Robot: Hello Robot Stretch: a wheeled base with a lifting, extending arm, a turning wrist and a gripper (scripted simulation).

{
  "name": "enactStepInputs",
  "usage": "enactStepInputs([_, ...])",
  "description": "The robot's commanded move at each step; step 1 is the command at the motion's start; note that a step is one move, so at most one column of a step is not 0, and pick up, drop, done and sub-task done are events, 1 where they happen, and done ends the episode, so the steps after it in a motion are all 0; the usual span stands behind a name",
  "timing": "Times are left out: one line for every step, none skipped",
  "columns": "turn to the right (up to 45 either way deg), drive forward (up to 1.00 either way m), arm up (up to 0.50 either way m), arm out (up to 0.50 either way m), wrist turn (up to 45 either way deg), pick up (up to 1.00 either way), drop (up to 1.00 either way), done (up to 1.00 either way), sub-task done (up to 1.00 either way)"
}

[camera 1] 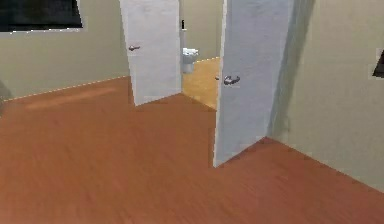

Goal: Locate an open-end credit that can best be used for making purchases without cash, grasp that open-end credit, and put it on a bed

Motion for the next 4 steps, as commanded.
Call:
enactStepInputs([-6.0, 0.0, 0.0, 0.0, 0.0, 0.0, 0.0, 0.0, 0.0])
enactStepInputs([0.0, 0.35, 0.0, 0.0, 0.0, 0.0, 0.0, 0.0, 0.0])
enactStepInputs([-30.0, 0.0, 0.0, 0.0, 0.0, 0.0, 0.0, 0.0, 0.0])
enactStepInputs([0.0, 0.6, 0.0, 0.0, 0.0, 0.0, 0.0, 0.0, 0.0])
